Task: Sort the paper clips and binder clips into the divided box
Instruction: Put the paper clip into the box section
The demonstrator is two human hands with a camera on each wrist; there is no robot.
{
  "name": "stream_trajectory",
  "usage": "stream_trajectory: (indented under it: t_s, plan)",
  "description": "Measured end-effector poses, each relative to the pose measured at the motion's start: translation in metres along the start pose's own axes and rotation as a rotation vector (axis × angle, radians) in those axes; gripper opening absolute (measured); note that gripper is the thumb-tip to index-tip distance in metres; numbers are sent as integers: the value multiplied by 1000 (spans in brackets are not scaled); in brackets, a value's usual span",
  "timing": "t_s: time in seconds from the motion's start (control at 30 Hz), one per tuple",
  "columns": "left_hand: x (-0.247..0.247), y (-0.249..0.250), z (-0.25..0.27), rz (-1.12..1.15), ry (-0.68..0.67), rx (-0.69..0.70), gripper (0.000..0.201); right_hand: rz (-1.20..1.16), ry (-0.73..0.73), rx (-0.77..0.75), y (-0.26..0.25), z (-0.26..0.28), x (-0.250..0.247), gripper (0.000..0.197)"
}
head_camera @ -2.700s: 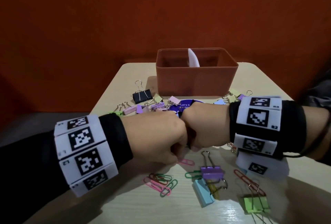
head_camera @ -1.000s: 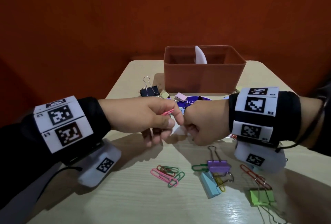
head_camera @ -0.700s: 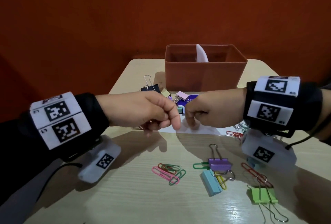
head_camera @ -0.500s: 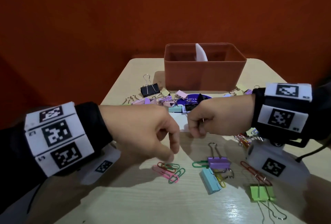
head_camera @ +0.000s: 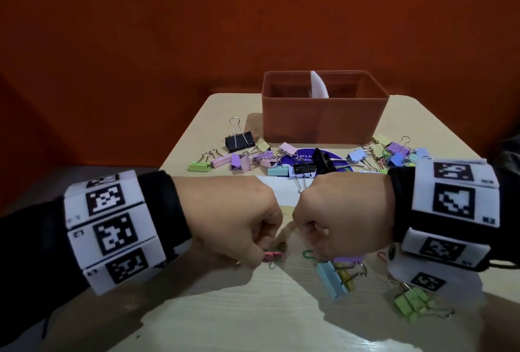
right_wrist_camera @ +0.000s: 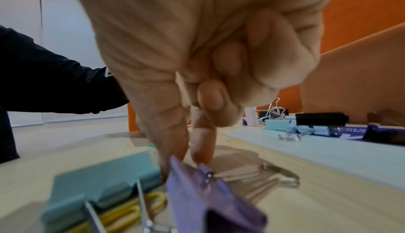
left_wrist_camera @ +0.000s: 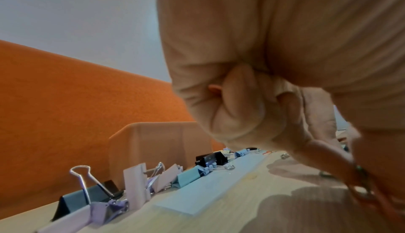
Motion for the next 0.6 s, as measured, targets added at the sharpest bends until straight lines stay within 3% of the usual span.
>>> stream_trajectory:
  t_s: [0.43,0.6]
  plan:
    - [-36,-43,26,733,219,-56,26,-74,-113,-35,1,-9,13,9]
    - [-33,-53,33,937,187,-72,17,-199,-23,28,16,-13,6,19]
Point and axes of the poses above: each hand's wrist, its own z-axis away from the middle knuckle, its own x-axis out of the palm, y = z × x, the point moved 3 cm from there along -z, towards the middle knuckle, and after that the axes turned 11 degrees about z, right-handed, at the moved point
